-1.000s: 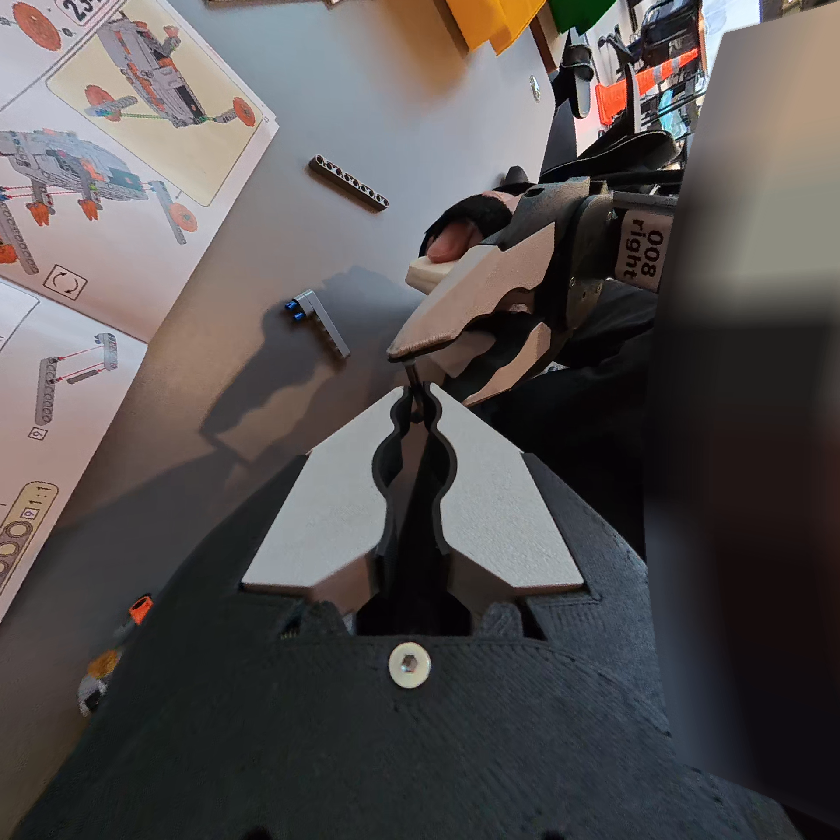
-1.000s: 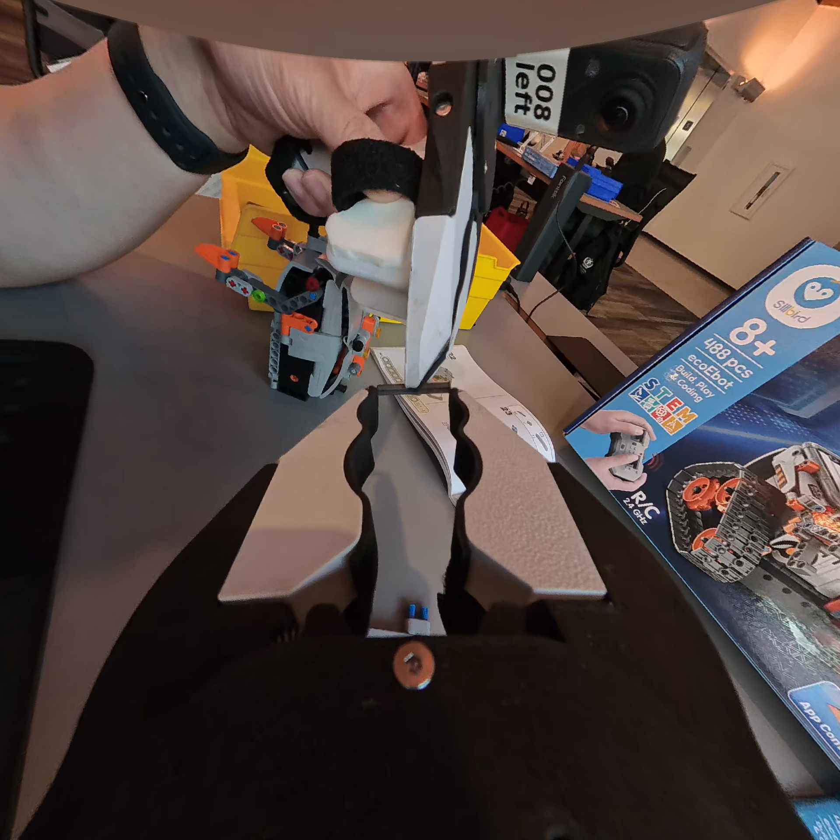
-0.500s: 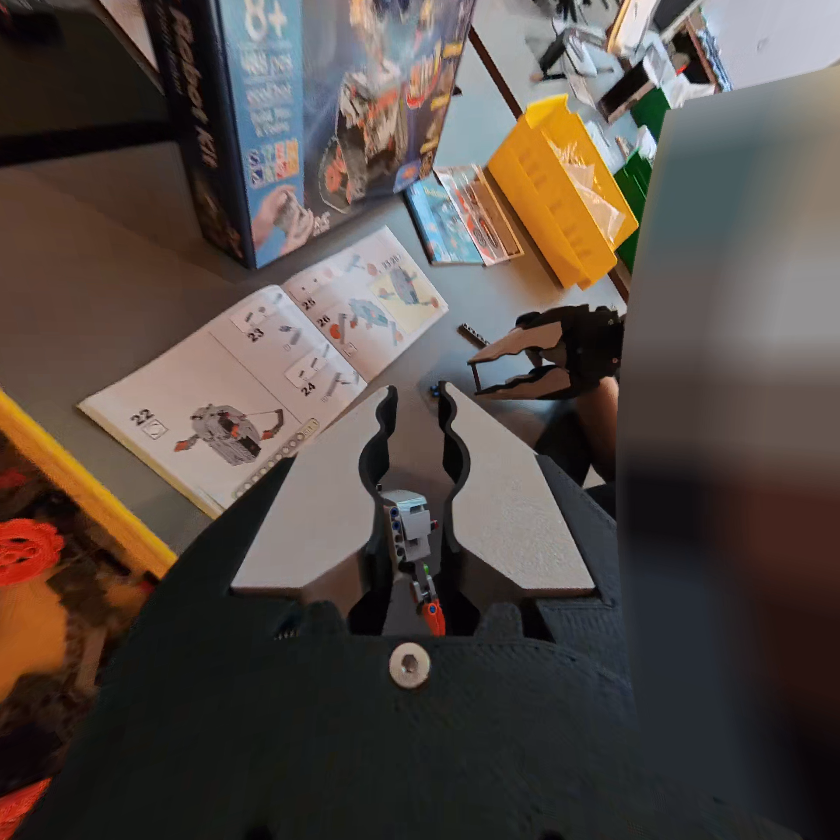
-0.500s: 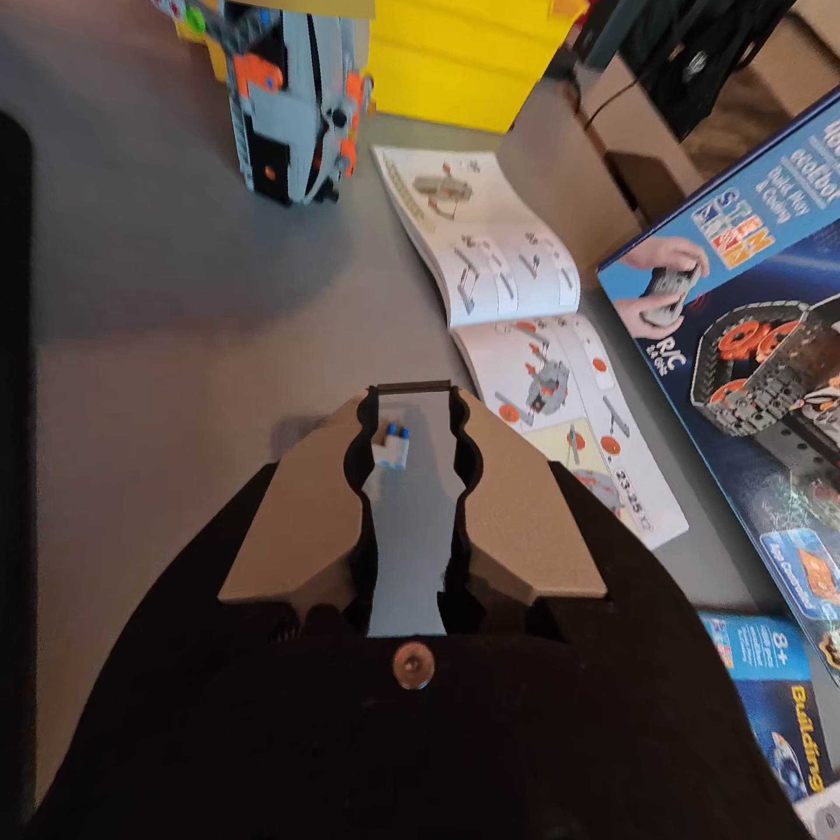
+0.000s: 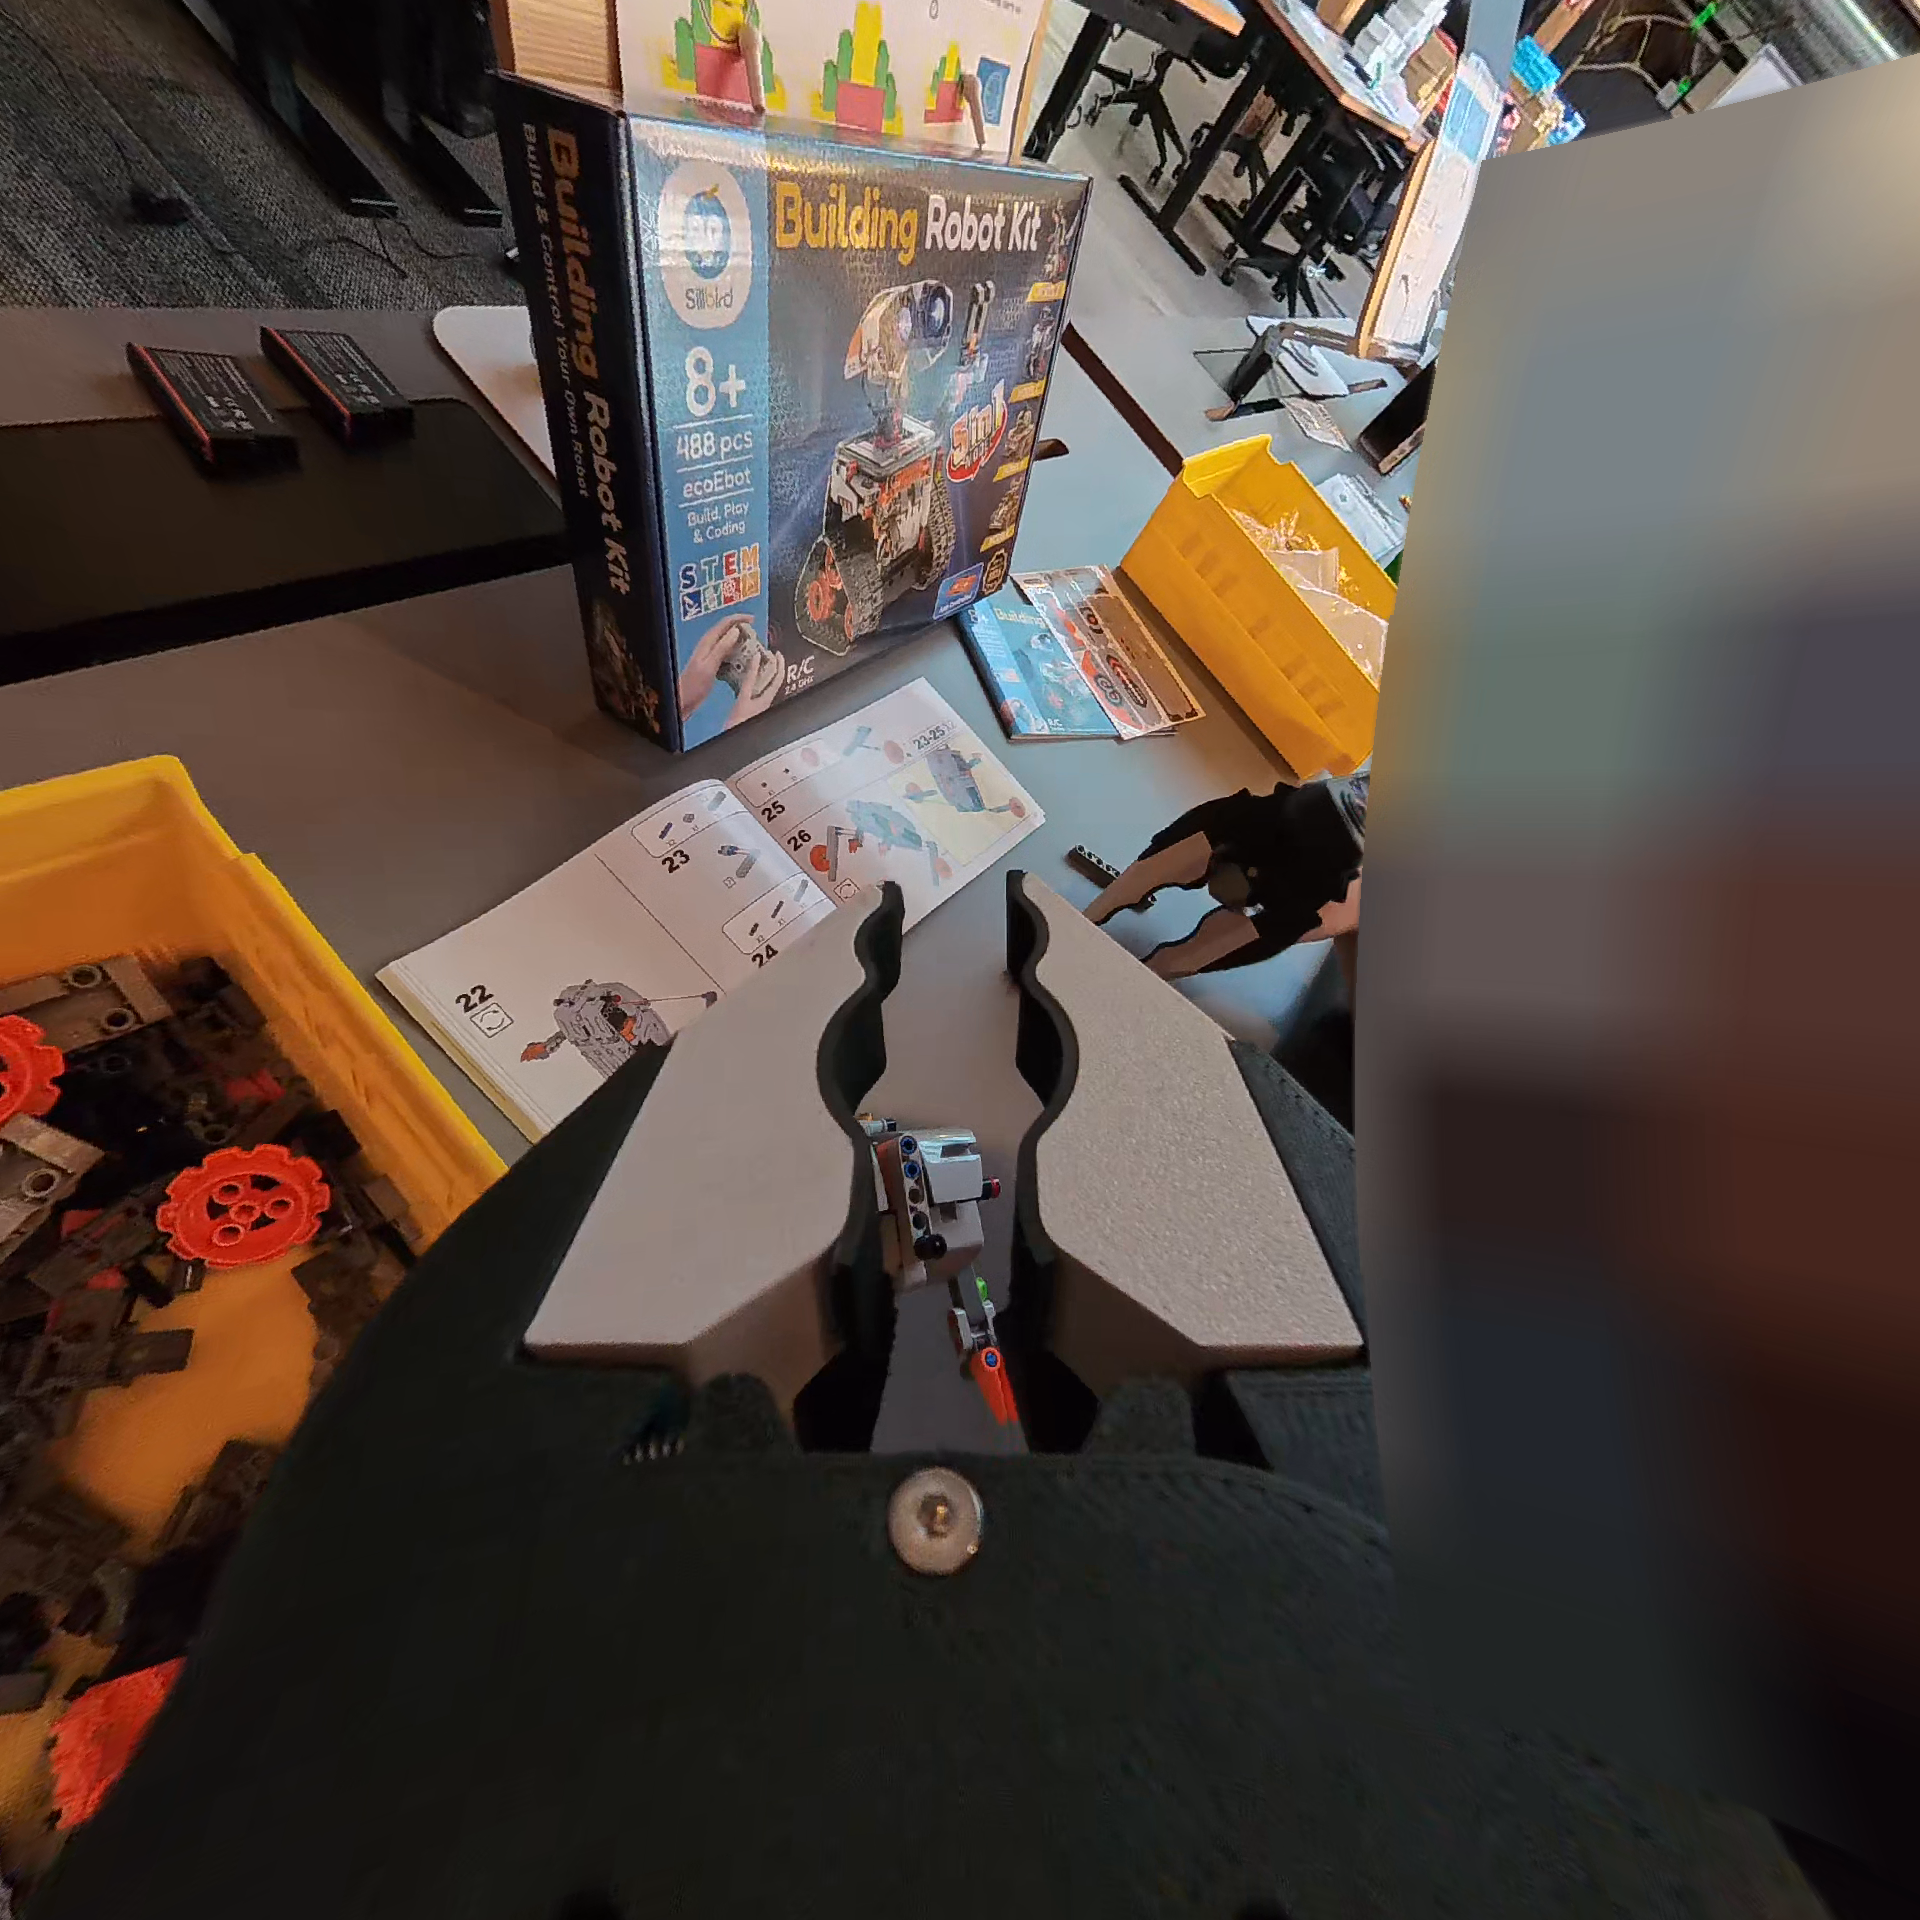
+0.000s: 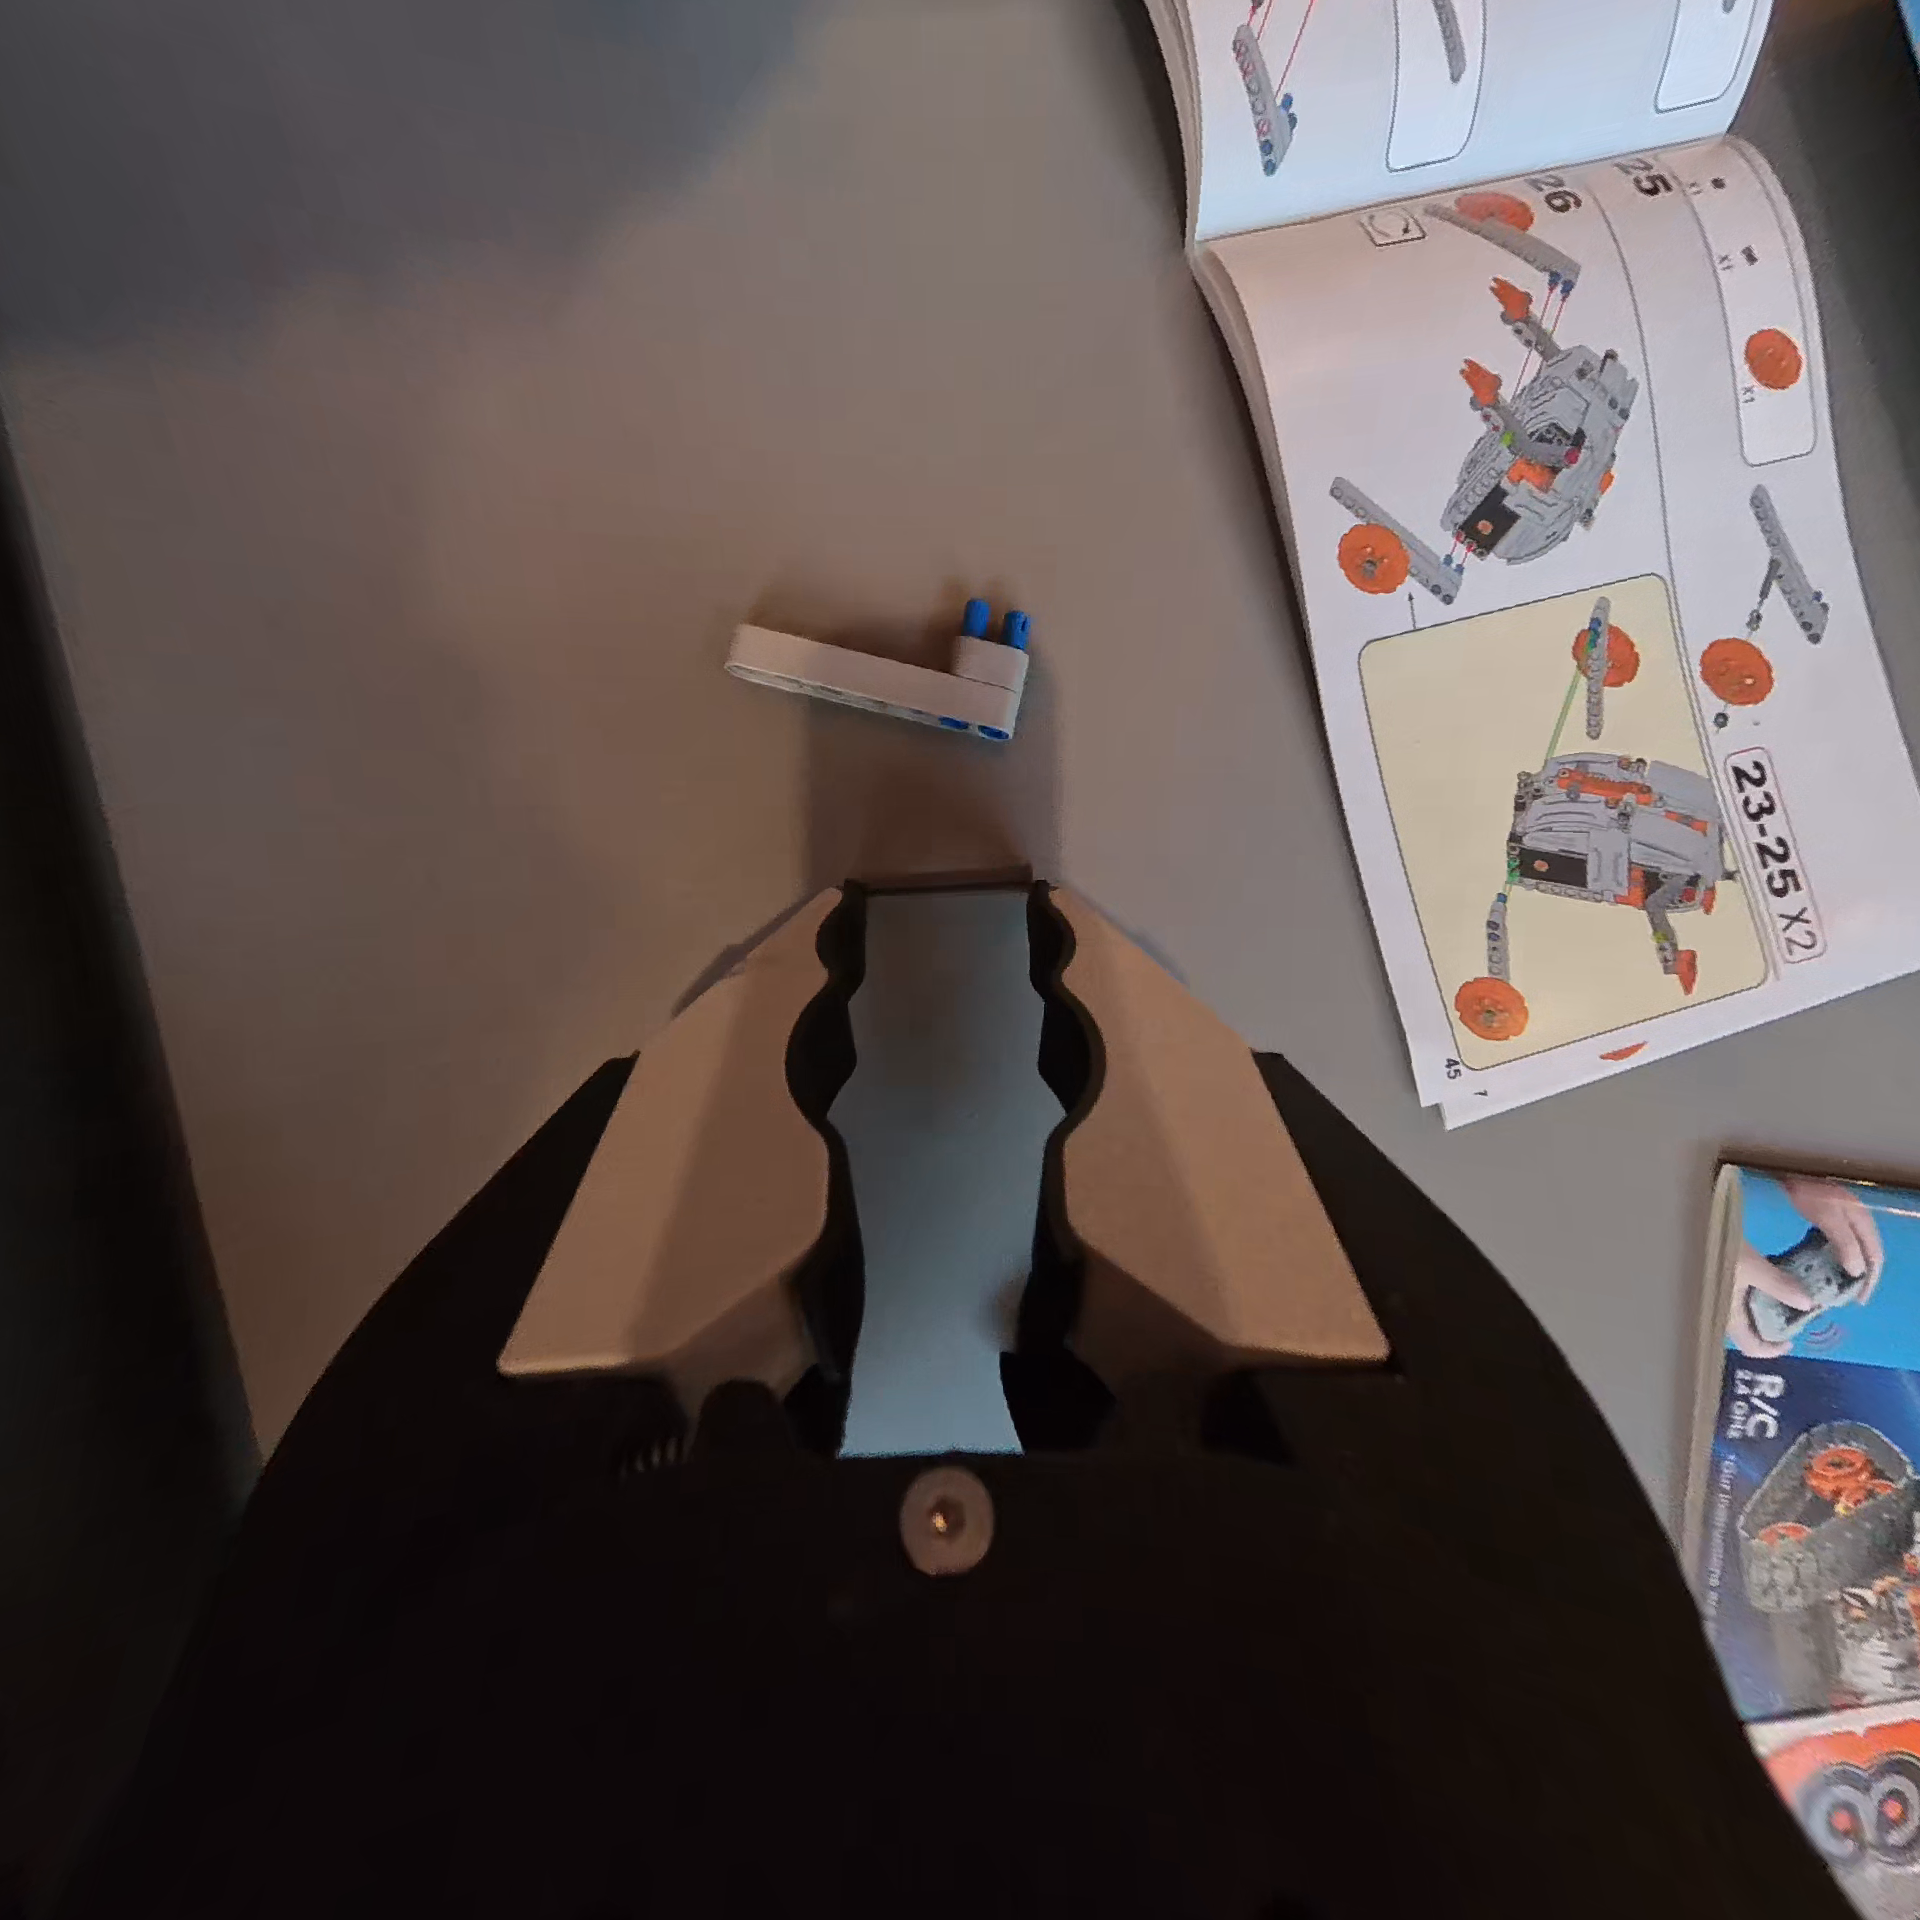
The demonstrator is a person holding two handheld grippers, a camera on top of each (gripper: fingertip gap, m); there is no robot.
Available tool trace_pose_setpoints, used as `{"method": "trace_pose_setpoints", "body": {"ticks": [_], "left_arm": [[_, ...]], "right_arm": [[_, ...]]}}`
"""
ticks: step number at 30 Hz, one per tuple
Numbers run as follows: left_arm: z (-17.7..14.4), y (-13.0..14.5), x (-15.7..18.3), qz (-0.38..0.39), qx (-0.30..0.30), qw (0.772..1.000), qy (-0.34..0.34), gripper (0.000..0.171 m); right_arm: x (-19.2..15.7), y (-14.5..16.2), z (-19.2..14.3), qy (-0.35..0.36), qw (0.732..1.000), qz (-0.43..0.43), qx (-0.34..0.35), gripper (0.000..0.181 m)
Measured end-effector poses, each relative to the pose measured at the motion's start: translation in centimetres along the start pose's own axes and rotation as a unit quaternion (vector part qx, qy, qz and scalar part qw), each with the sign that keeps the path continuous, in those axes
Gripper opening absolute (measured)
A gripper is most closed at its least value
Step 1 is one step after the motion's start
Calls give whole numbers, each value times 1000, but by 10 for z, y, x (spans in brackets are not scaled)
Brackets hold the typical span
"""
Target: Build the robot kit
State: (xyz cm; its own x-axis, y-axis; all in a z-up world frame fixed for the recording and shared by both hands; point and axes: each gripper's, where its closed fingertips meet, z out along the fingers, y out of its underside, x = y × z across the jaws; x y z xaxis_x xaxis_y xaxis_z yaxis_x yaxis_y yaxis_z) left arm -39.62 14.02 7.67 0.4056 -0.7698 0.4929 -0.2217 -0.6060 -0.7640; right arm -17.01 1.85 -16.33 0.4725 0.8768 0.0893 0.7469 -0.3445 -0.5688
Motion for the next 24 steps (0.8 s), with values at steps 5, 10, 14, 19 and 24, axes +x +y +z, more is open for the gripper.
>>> {"method": "trace_pose_setpoints", "body": {"ticks": [5,10,14,19,24], "left_arm": [[-12,0,-9,-4,5,1000,-22,19],[-43,11,-67,-35,-7,986,-165,19],[-61,34,-101,-88,-48,973,-210,19],[-64,63,-139,-158,-105,954,-231,18],[-62,55,-142,-154,-90,958,-225,15]], "right_arm": [[0,2,0,-12,1000,22,4,30],[3,2,-1,4,1000,15,0,36],[1,-6,-1,4,1000,-3,17,43],[12,-32,-20,24,994,4,109,46],[43,-48,-45,97,975,35,196,45]]}}
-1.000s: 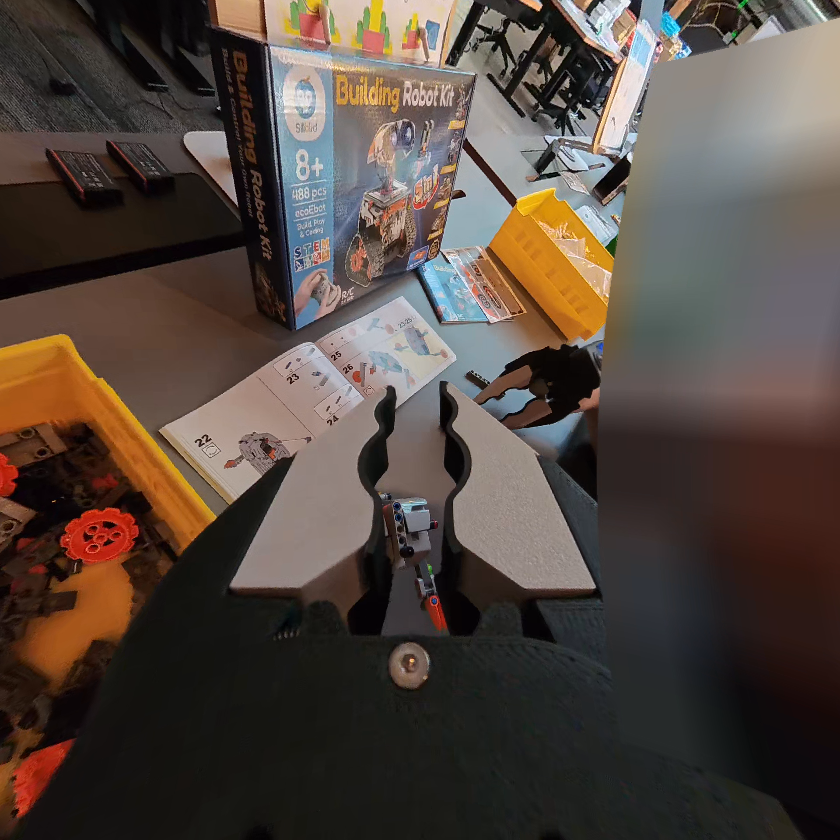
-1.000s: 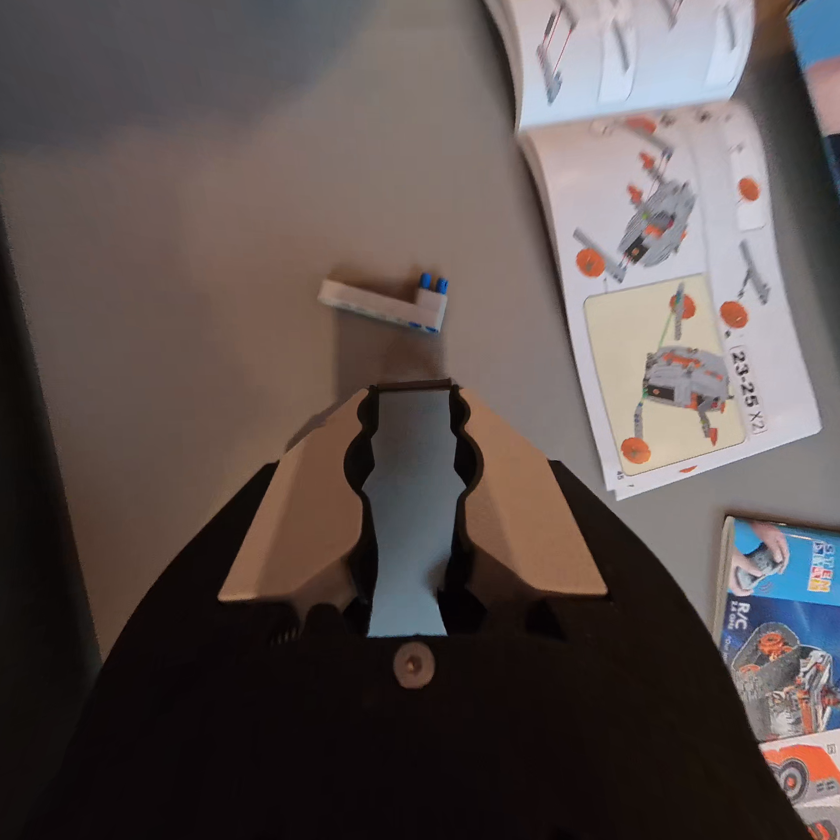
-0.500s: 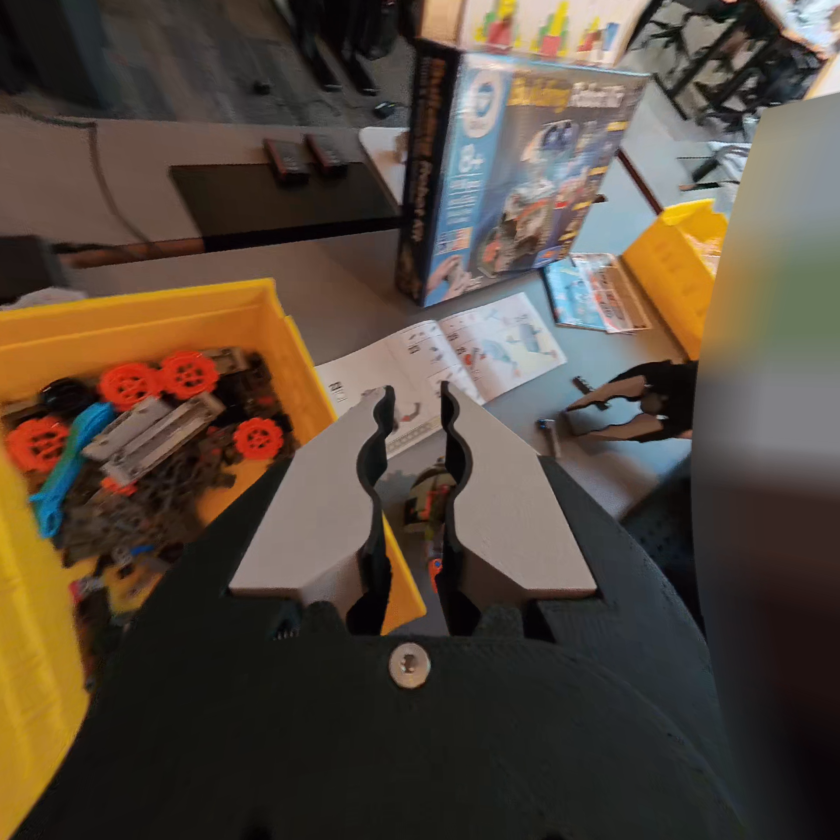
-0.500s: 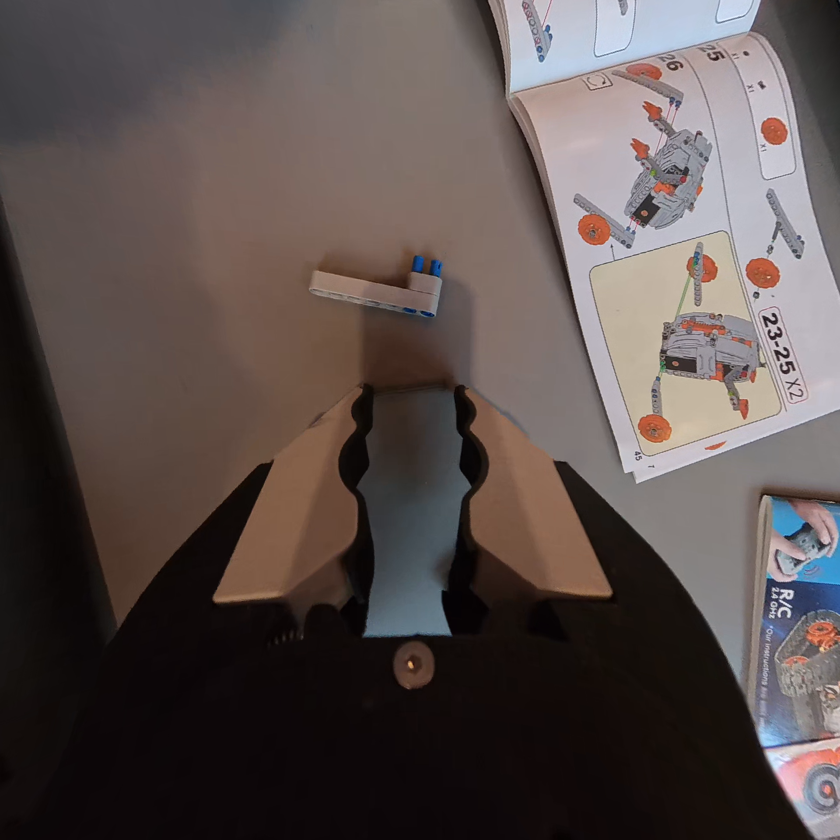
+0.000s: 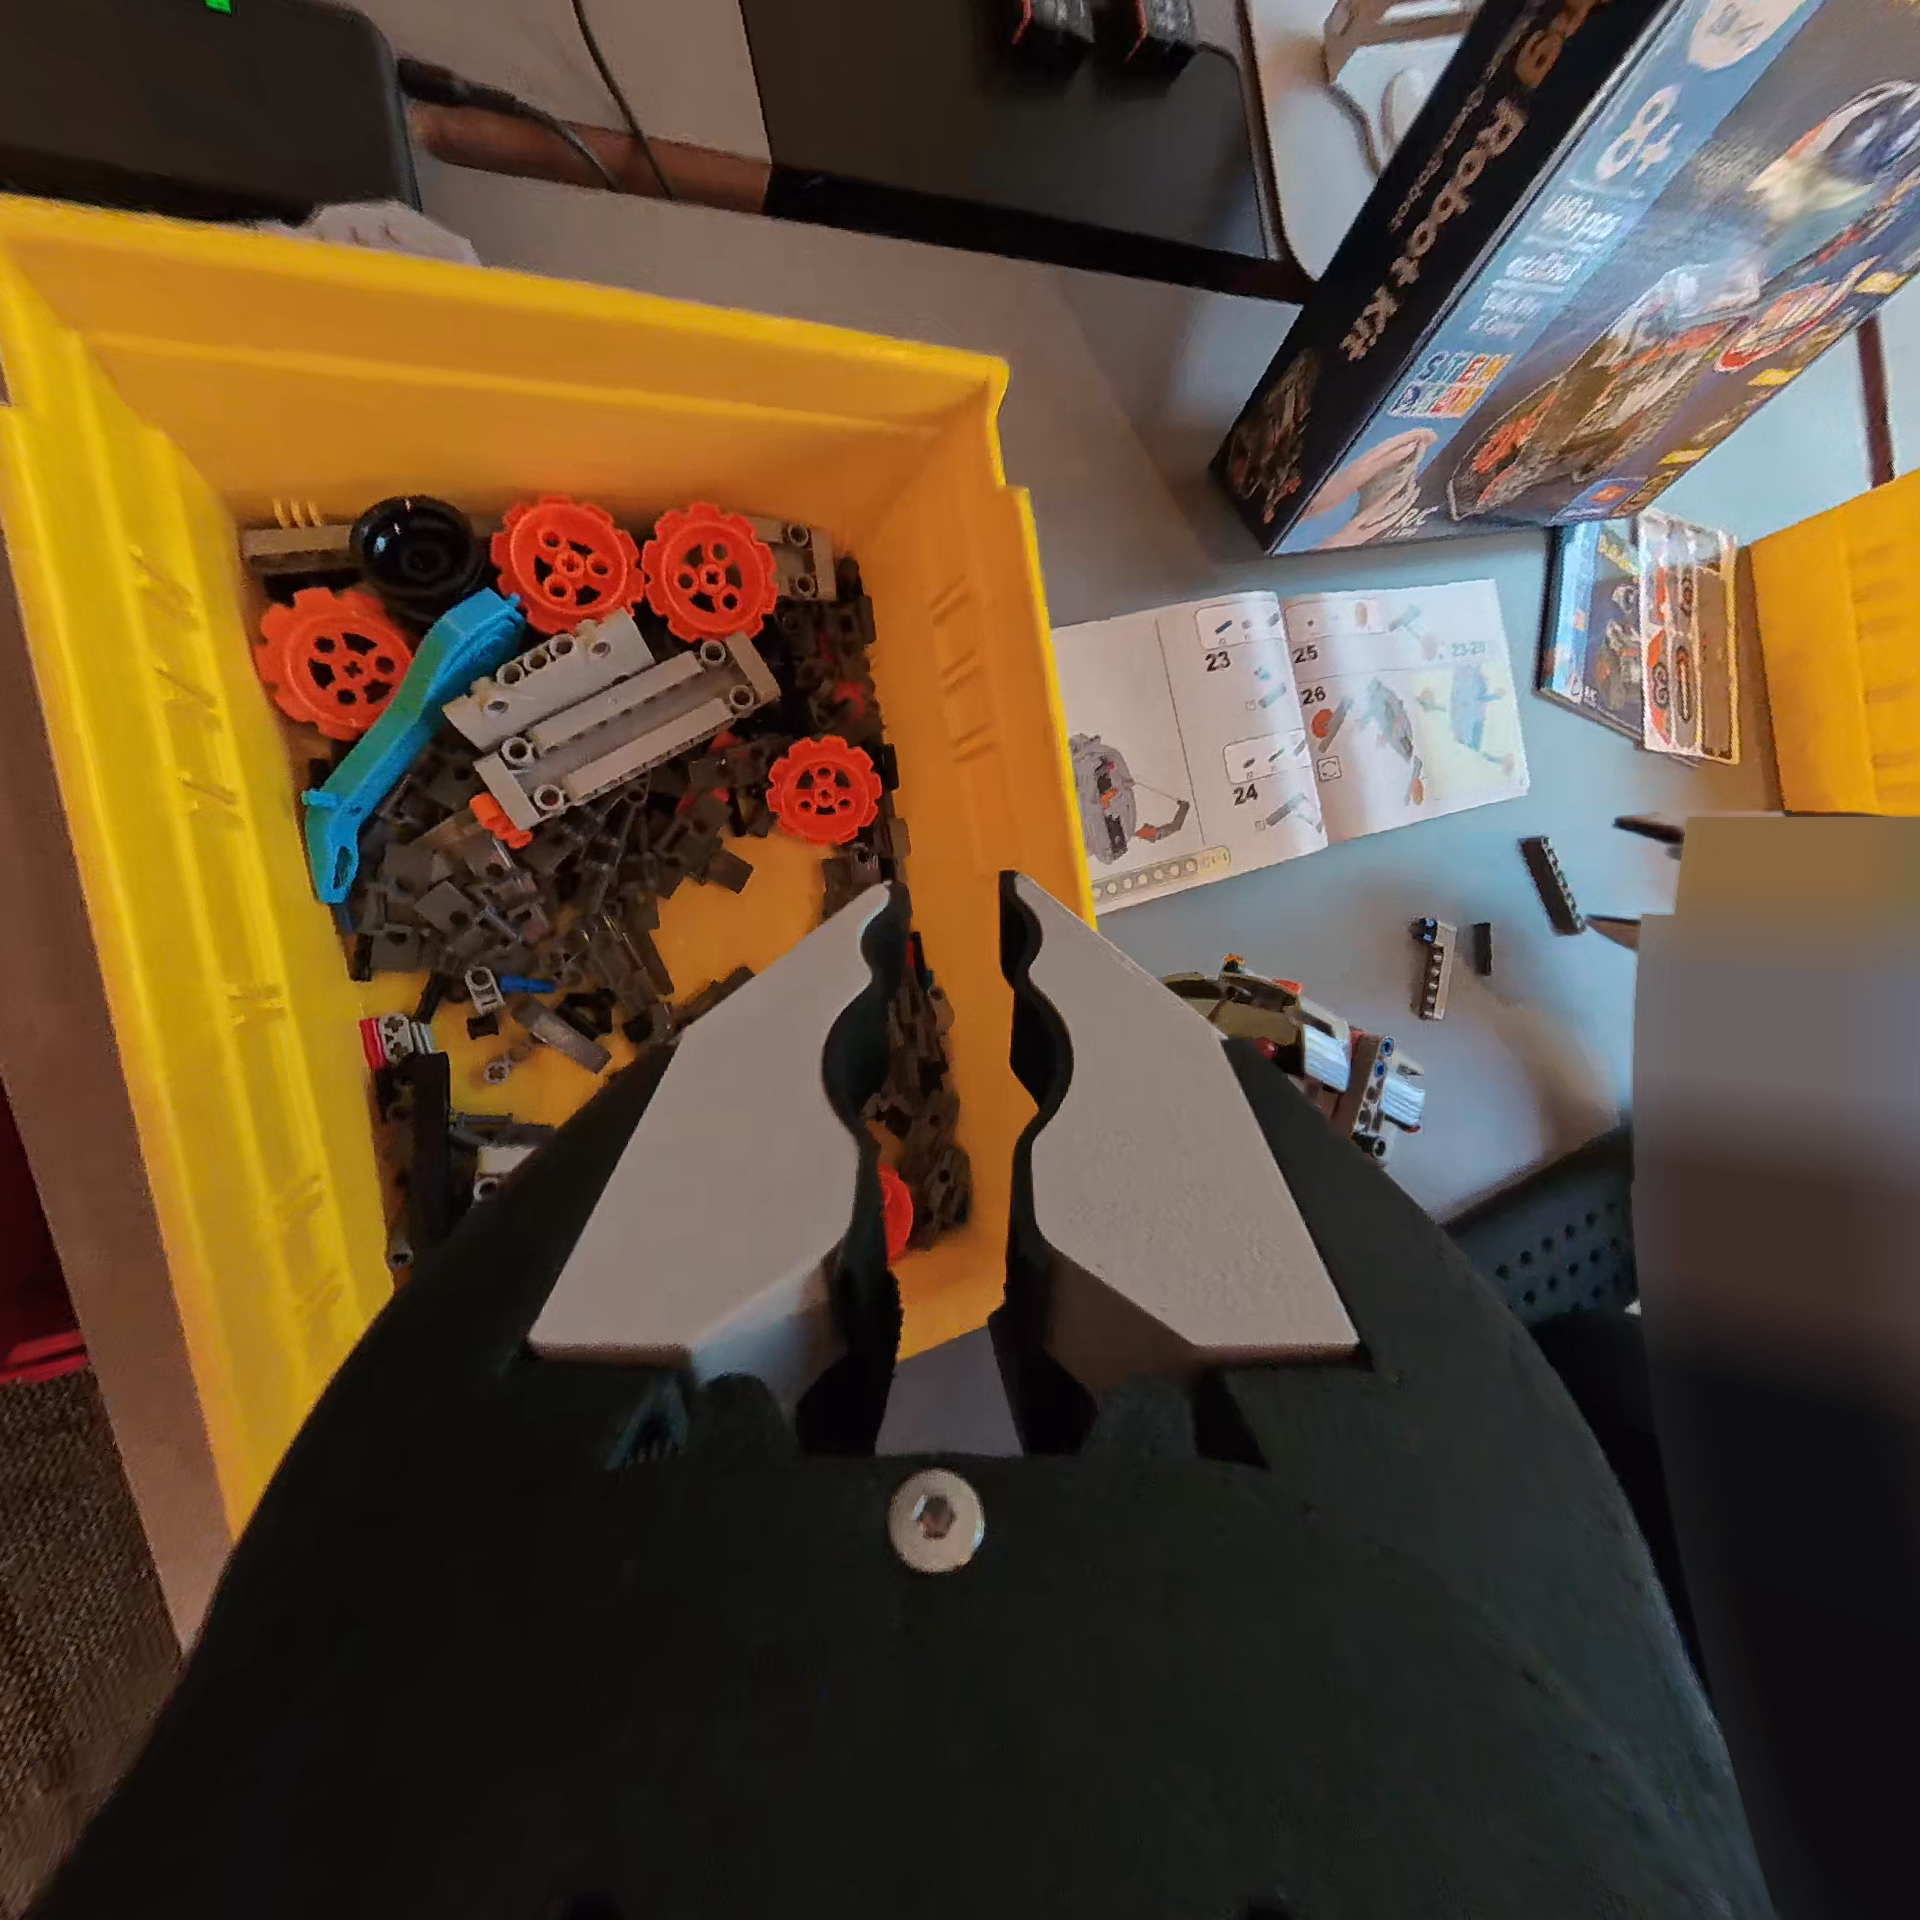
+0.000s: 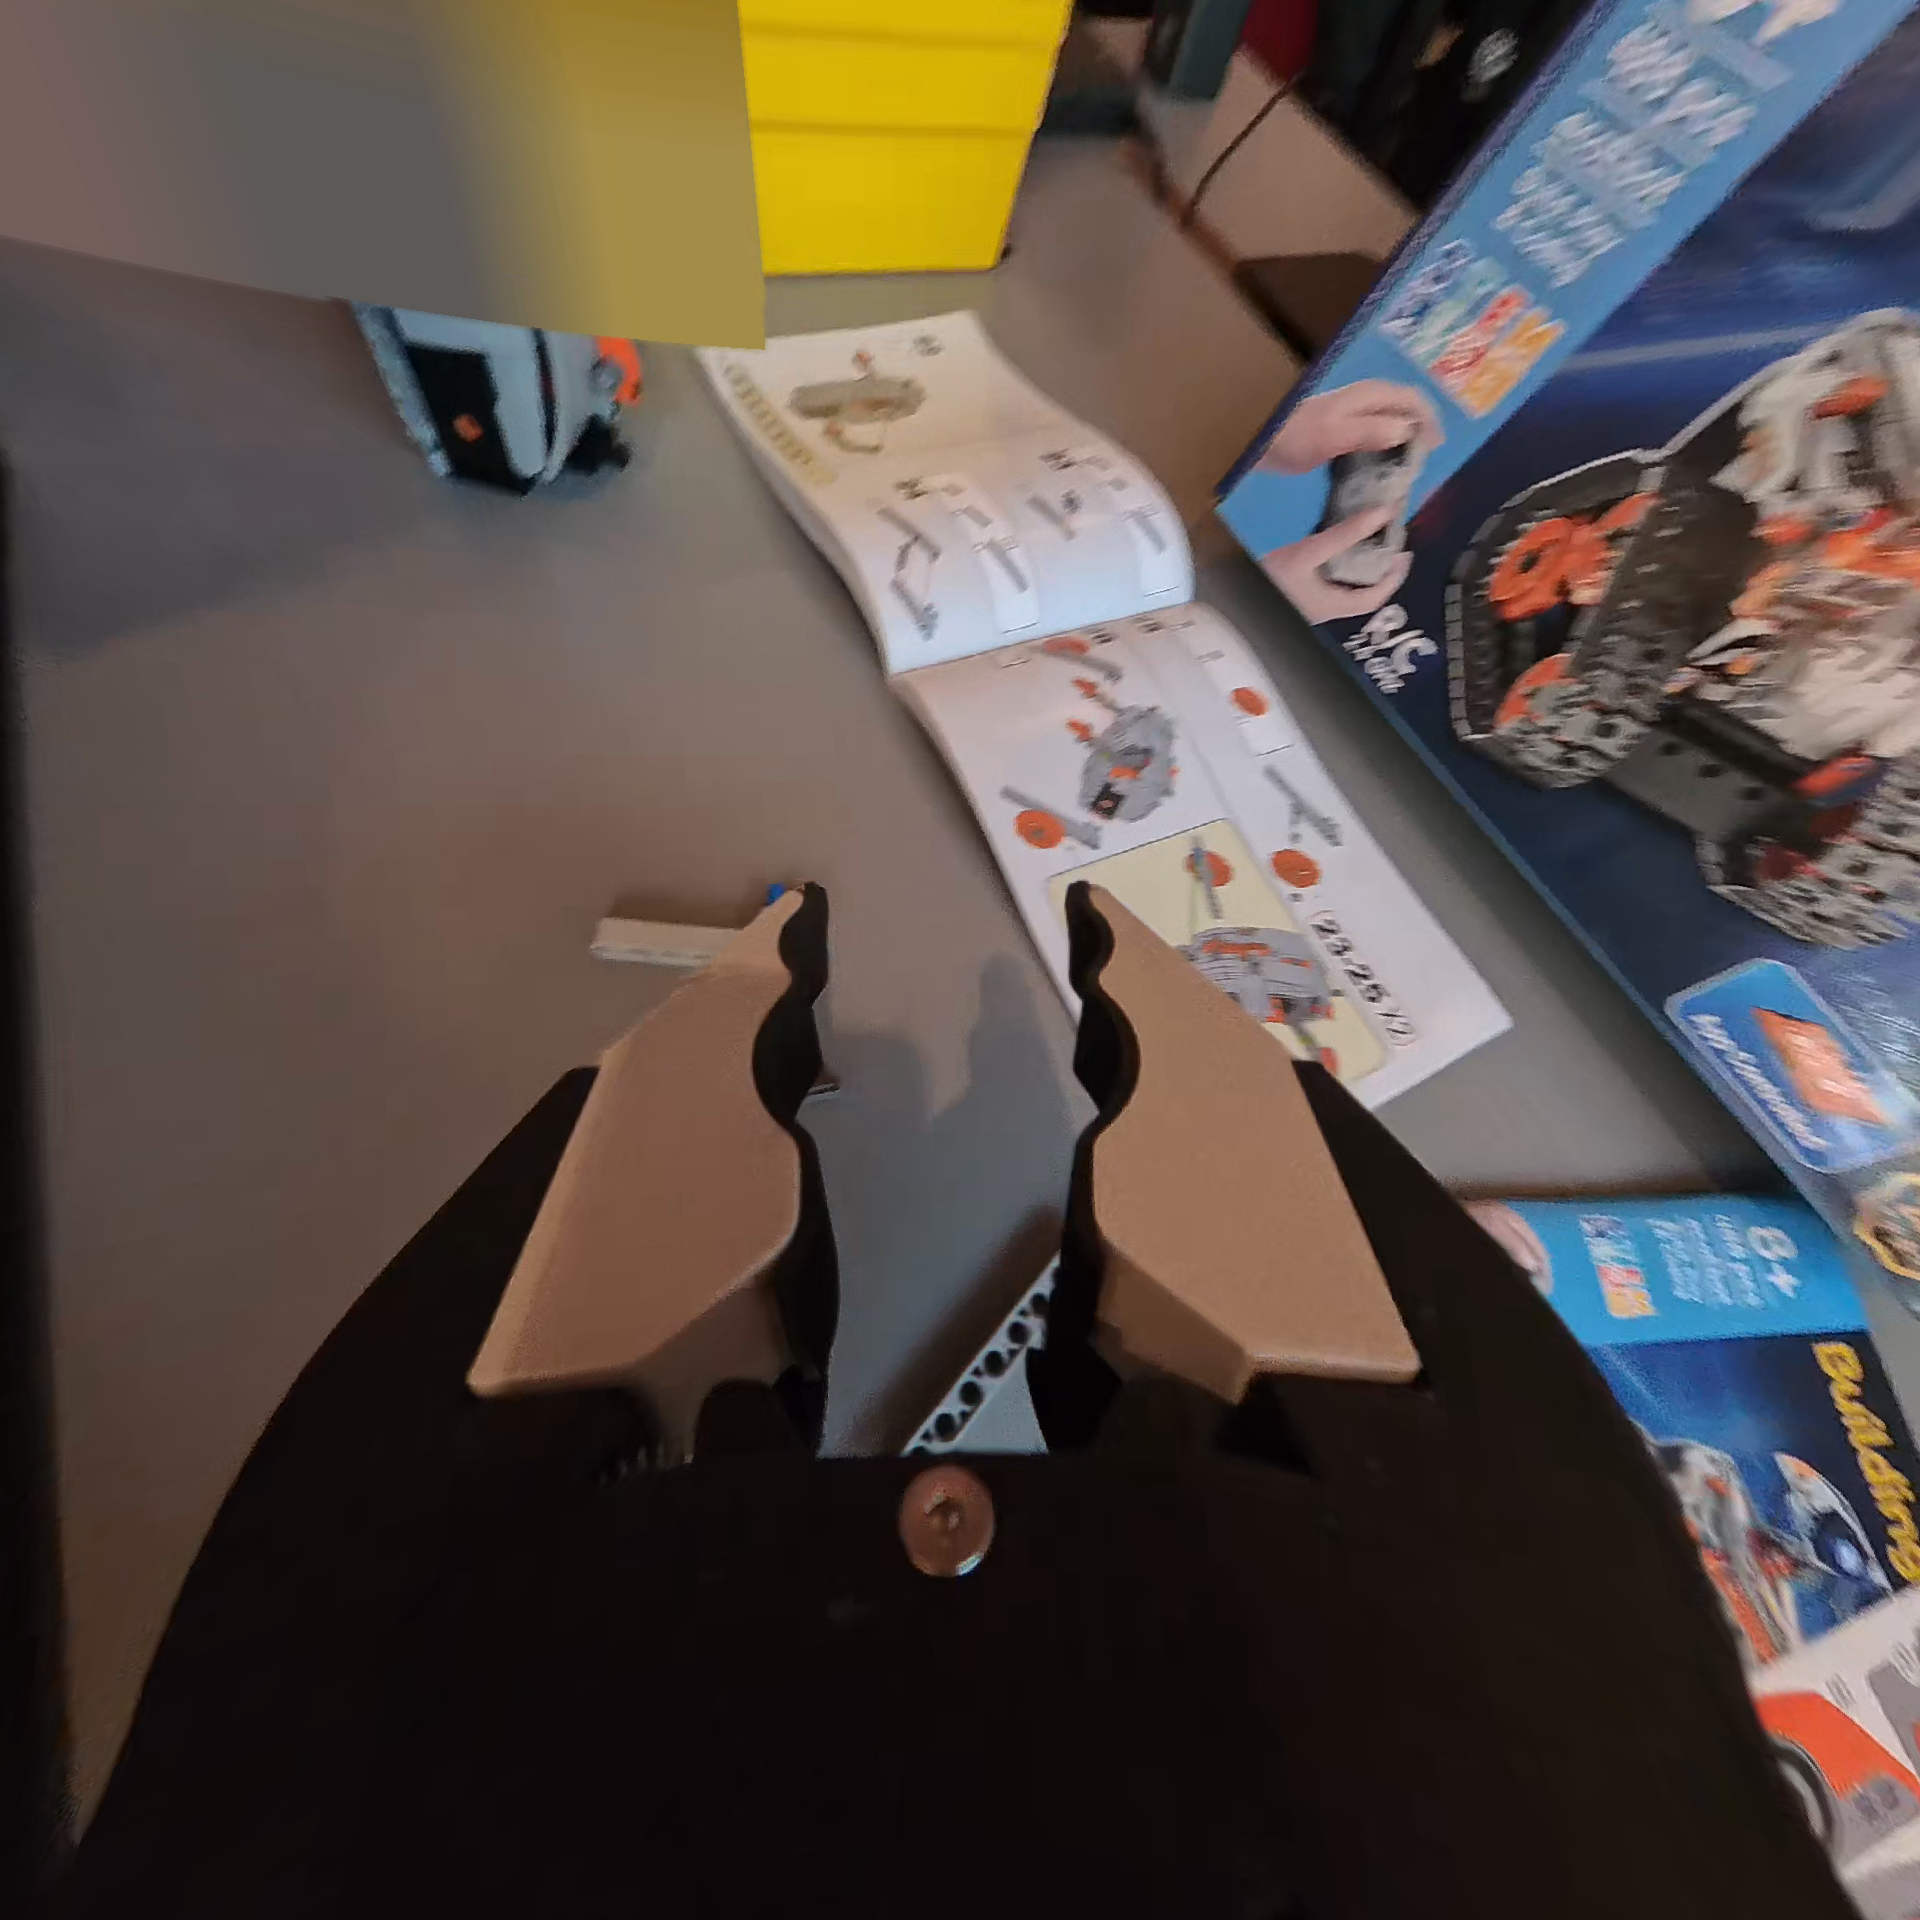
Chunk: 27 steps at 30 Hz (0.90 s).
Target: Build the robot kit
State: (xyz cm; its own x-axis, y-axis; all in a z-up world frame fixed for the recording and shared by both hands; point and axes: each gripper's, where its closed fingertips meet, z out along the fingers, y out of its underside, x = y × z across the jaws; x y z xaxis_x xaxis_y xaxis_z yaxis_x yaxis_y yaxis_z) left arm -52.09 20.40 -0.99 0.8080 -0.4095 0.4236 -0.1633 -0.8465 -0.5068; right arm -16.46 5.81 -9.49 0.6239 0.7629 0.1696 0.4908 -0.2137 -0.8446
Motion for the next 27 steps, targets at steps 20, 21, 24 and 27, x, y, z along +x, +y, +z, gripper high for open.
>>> {"method": "trace_pose_setpoints", "body": {"ticks": [20,21,24,27], "left_arm": [[-35,-66,38,137,212,966,-64,29],[-38,-68,36,146,217,962,-81,28],[-54,-76,27,179,254,939,-144,29],[-52,-68,-2,204,253,920,-219,42]], "right_arm": [[54,-15,-25,178,981,42,62,38],[57,-16,-27,184,980,46,65,38],[62,-19,-34,193,976,59,81,37],[65,-20,-36,195,974,66,94,36]]}}
